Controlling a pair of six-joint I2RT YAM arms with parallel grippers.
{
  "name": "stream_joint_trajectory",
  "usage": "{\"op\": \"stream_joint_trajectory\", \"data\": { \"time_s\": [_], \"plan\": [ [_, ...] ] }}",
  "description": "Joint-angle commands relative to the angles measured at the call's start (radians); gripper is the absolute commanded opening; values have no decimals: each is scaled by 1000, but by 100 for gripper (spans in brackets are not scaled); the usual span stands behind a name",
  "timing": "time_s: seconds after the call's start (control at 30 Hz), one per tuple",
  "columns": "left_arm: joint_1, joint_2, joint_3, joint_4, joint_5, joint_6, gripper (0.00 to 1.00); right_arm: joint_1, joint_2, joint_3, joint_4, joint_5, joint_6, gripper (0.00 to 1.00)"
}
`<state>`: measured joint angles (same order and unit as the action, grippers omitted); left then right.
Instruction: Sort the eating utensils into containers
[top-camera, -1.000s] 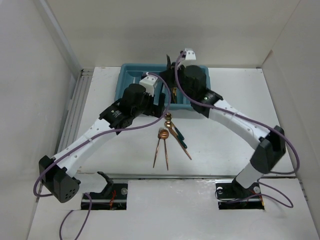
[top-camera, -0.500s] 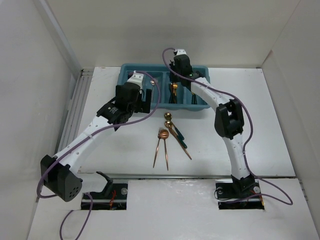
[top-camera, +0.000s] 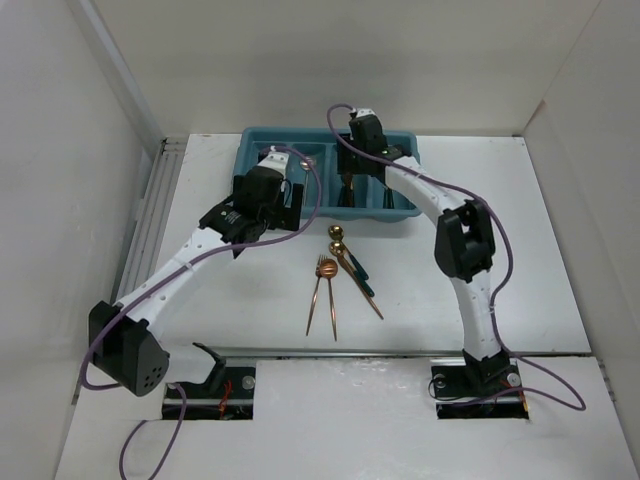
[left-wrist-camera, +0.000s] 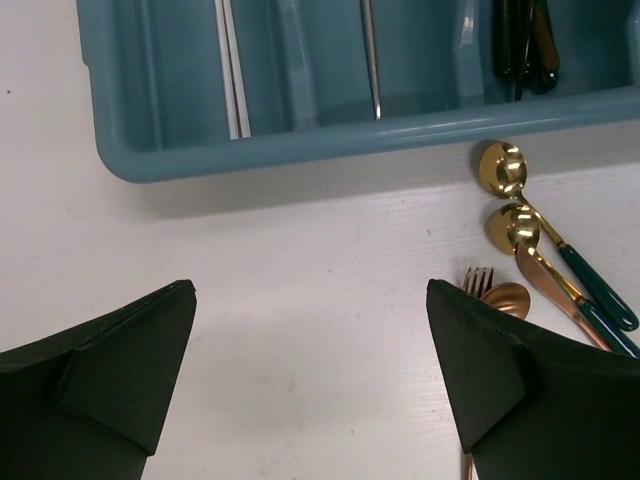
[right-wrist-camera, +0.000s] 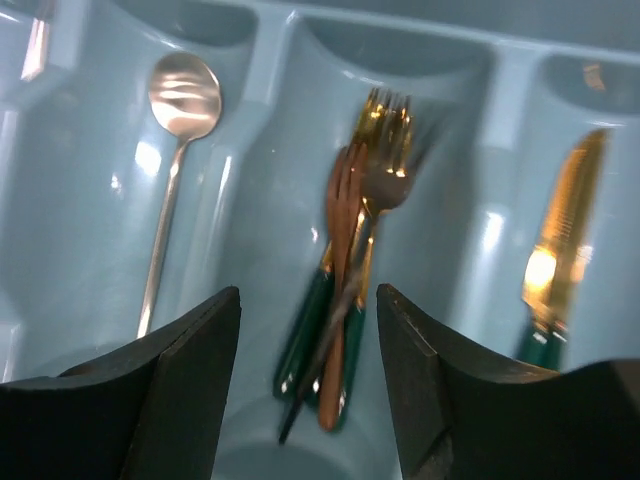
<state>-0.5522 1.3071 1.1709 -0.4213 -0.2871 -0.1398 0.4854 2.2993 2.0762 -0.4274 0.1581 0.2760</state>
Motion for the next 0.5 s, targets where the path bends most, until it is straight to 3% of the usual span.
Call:
{"op": "stream_joint_trajectory", "data": {
  "time_s": [0.0,0.17,0.33,0.47],
  "plan": [
    [8,6,3,-14,-20,-12,100,-1,-232,-36,36,55,-32,62],
    [43,15,-16,-40,-43,-21,100,62,-437,-223,36,107,-83,61],
    [123,-17,-16,-40,-43,-41,100,220,-577,-519,-40,35,-100,55],
    [187,-67,-48,-31,-5,-52,100,327,-595,-669,-88,15,56,33]
  ]
}}
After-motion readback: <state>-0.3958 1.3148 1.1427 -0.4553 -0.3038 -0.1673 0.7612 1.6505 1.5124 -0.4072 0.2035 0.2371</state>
